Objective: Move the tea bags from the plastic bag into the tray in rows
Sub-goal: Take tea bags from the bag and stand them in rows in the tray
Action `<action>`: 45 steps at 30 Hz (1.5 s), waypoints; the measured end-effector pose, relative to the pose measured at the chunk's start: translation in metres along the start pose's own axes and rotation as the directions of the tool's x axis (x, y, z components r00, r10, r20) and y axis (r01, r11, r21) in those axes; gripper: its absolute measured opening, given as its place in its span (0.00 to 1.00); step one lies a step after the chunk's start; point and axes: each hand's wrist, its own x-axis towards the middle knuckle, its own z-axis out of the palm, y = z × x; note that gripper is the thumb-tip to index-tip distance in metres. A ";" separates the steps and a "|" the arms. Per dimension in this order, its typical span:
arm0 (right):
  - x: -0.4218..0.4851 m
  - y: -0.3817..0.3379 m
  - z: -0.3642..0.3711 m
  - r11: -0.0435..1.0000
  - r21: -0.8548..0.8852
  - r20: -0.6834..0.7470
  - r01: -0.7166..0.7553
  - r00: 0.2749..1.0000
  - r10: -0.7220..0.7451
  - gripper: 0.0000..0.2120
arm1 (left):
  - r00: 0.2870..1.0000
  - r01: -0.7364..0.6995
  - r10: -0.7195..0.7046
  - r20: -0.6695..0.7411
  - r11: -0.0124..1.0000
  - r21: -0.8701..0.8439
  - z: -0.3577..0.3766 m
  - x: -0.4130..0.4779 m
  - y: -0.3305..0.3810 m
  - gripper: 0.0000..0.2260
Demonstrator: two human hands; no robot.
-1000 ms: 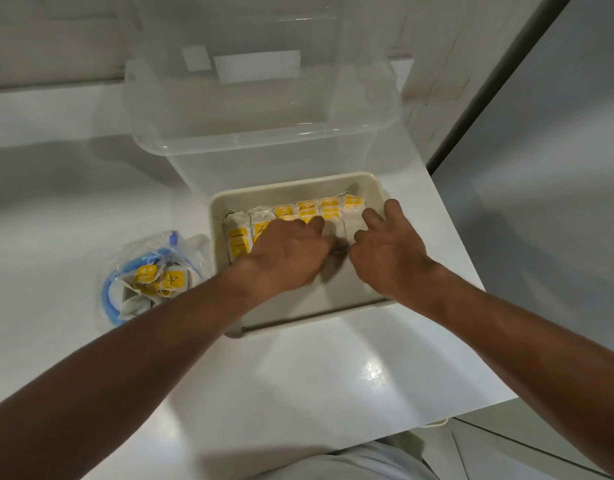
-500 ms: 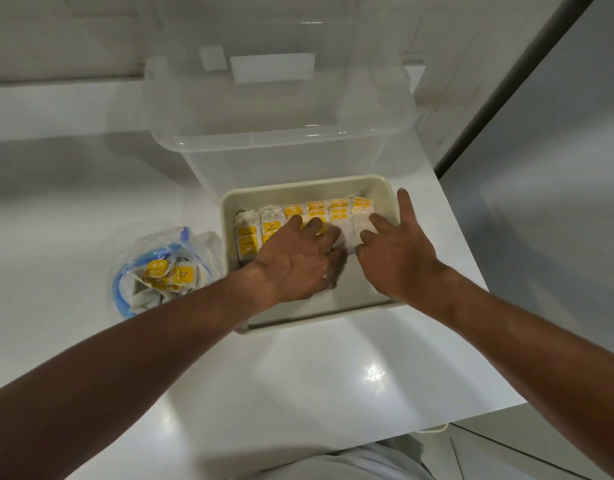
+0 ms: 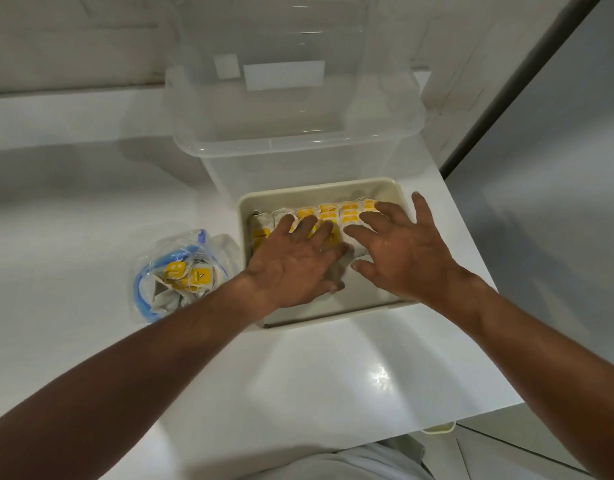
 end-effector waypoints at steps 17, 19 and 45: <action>0.015 -0.092 -0.010 0.772 0.626 0.036 -0.112 0.993 0.114 0.16 | 0.970 0.064 -0.124 -0.209 0.960 -0.272 -0.005 -0.092 -0.078 0.16; 0.012 -0.107 -0.004 0.766 0.624 0.073 -0.154 0.987 0.140 0.14 | 0.970 0.058 -0.118 -0.213 0.961 -0.269 -0.003 -0.099 -0.087 0.16; 0.070 -0.218 -0.049 0.908 0.400 0.014 -0.124 0.992 0.129 0.08 | 0.947 0.254 -0.320 -0.010 0.770 -0.585 0.017 -0.176 -0.142 0.08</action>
